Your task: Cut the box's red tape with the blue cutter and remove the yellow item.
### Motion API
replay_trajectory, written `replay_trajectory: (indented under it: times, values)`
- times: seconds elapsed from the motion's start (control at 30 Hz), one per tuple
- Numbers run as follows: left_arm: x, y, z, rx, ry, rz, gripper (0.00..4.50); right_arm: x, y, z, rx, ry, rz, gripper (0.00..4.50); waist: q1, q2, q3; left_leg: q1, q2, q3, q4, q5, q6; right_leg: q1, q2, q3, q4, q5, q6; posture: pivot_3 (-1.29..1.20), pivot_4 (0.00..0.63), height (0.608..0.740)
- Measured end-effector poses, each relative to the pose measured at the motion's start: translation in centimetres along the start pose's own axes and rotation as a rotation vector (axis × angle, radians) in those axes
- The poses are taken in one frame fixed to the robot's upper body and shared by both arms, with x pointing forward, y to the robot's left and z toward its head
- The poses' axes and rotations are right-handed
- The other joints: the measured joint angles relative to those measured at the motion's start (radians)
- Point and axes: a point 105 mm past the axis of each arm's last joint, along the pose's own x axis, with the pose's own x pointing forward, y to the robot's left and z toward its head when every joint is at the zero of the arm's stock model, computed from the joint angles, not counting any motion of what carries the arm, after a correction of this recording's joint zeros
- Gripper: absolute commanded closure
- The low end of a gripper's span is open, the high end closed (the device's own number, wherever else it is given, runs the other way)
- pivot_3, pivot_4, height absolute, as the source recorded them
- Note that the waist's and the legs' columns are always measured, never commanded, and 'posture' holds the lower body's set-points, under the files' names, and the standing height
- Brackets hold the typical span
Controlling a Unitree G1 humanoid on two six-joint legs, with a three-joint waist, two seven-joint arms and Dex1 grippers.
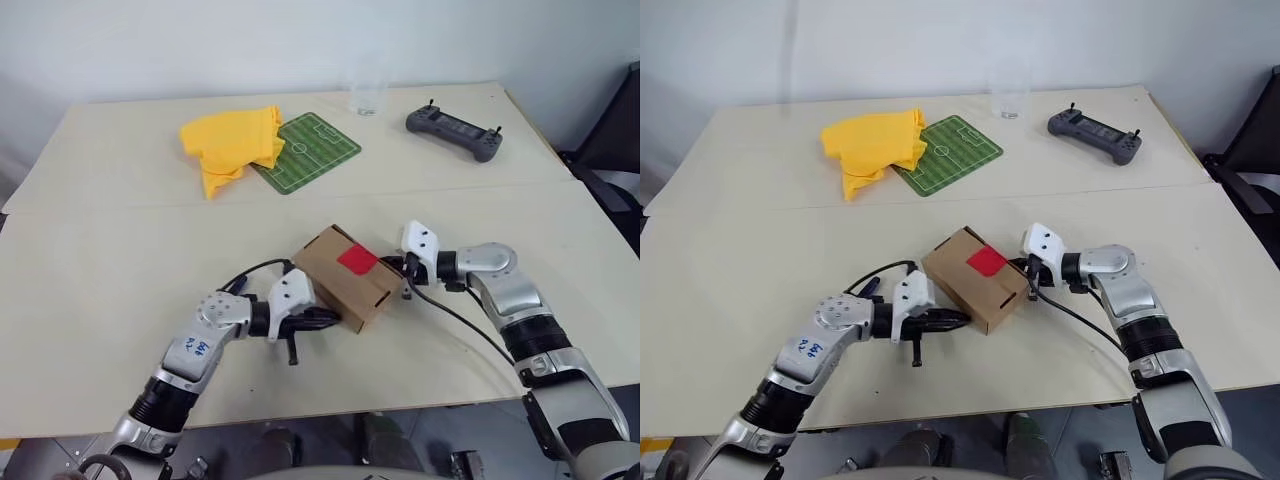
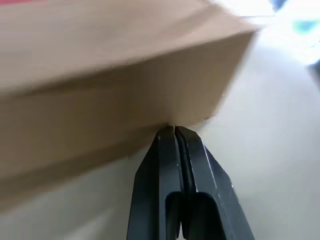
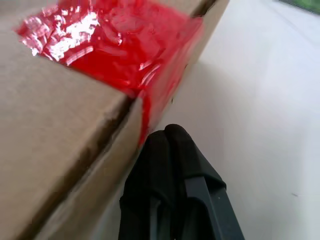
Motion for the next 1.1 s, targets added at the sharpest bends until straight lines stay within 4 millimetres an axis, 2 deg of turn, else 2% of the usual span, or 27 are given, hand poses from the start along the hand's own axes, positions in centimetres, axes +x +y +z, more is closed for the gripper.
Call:
replay_trajectory:
  times: [0.03,0.1,0.17,0.27,0.37,0.47,0.5,0.57,0.67,0.77,0.83,0.9,0.97,1.1]
  values:
    - [-0.7,0.4,0.2,-0.003,-0.002,0.021,4.28,-0.7,-0.2,0.5,0.0,-0.012,-0.009,4.32,0.0,0.0,0.0,0.0,0.0,0.0,0.0,0.0,0.0,0.0,0.0,0.0,0.001,0.0,0.0,0.0,0.15,0.74]
    - [-2.5,0.4,1.0,-0.015,-0.032,0.034,3.88,-3.3,-0.4,1.6,-0.009,-0.03,-0.026,3.9,0.003,0.001,0.0,-0.004,0.0,-0.002,0.0,0.0,0.0,-0.002,-0.001,-0.001,0.0,0.0,0.0,0.0,0.15,0.74]
    - [-4.5,0.3,1.7,-0.031,-0.053,0.038,3.24,-6.0,-0.2,2.5,-0.009,-0.045,-0.046,3.24,0.007,0.001,0.0,-0.006,0.0,-0.005,0.0,-0.001,0.0,-0.002,-0.001,-0.001,-0.002,0.0,0.0,0.0,0.15,0.74]
    - [-8.3,0.3,2.9,-0.035,-0.076,0.066,2.3,-9.5,2.6,2.9,0.048,-0.088,0.027,2.19,0.018,0.001,0.0,-0.007,0.002,-0.009,0.0,-0.003,-0.001,-0.001,0.0,-0.001,-0.005,-0.001,-0.002,0.0,0.15,0.74]
    - [-12.2,1.4,3.3,-0.008,-0.06,0.178,1.41,-10.8,5.1,4.6,0.076,-0.2,0.078,1.17,0.018,0.002,0.001,-0.006,0.003,-0.007,0.0,-0.003,-0.001,0.0,0.001,-0.001,-0.008,-0.001,-0.002,0.0,0.15,0.74]
    - [-17.9,2.9,0.7,-0.047,-0.01,0.368,0.45,-11.5,6.8,6.8,0.061,-0.31,0.034,0.08,0.011,0.002,0.0,-0.003,0.005,-0.005,-0.002,-0.004,-0.002,0.0,0.002,0.0,-0.008,-0.002,-0.003,0.0,0.15,0.74]
    - [-19.9,3.1,-0.5,-0.074,0.005,0.437,0.14,-11.7,7.4,7.3,0.051,-0.348,0.024,0.0,0.01,0.002,0.0,-0.002,0.005,-0.005,-0.002,-0.004,-0.003,0.001,0.003,-0.001,-0.008,-0.002,-0.003,0.0,0.15,0.74]
    - [-22.8,2.4,-3.2,-0.137,0.043,0.526,0.02,-11.6,8.4,7.7,0.055,-0.395,0.029,0.0,0.007,0.002,0.0,-0.001,0.005,-0.004,-0.002,-0.005,-0.001,0.002,0.002,0.0,-0.009,-0.002,-0.003,0.0,0.15,0.74]
    - [-25.4,1.2,-5.3,-0.196,0.075,0.602,0.02,-11.3,9.6,8.0,0.058,-0.41,0.075,0.0,0.015,-0.001,0.001,-0.001,0.005,-0.004,-0.002,-0.006,0.001,0.003,0.0,0.002,-0.009,-0.002,-0.003,0.0,0.15,0.74]
    - [-27.8,-0.2,-6.6,-0.232,0.105,0.681,0.02,-10.5,11.8,8.4,-0.044,-0.416,0.215,0.0,0.024,-0.002,0.0,-0.001,0.005,-0.004,-0.002,-0.007,0.001,0.004,0.001,0.002,-0.009,-0.002,-0.003,0.0,0.15,0.74]
    - [-28.4,-1.2,-6.8,-0.237,0.12,0.701,0.02,-10.0,12.8,8.5,-0.116,-0.423,0.273,0.0,0.027,-0.002,0.0,-0.001,0.005,-0.004,-0.002,-0.008,0.001,0.004,0.001,0.002,-0.01,-0.002,-0.003,0.0,0.15,0.74]
    - [-27.8,-2.1,-6.3,-0.224,0.142,0.664,0.02,-9.6,13.0,8.7,-0.157,-0.434,0.286,0.0,0.03,-0.003,0.0,-0.001,0.005,-0.004,-0.001,-0.008,0.001,0.005,0.0,0.002,-0.01,-0.002,-0.003,0.0,0.15,0.74]
    - [-25.8,-2.4,-5.1,-0.19,0.147,0.599,0.02,-9.4,12.6,8.8,-0.165,-0.445,0.261,0.0,0.031,-0.002,0.0,0.001,0.005,-0.005,-0.001,-0.008,0.002,0.007,-0.001,0.002,-0.011,-0.002,-0.003,0.0,0.15,0.74]
    - [-20.3,-1.4,-2.5,-0.149,0.054,0.567,0.02,-9.2,11.5,8.2,-0.129,-0.443,0.204,0.0,0.029,-0.002,0.001,0.01,0.007,-0.006,-0.002,-0.012,0.003,0.018,0.002,0.002,-0.014,-0.002,-0.004,0.0,0.15,0.74]
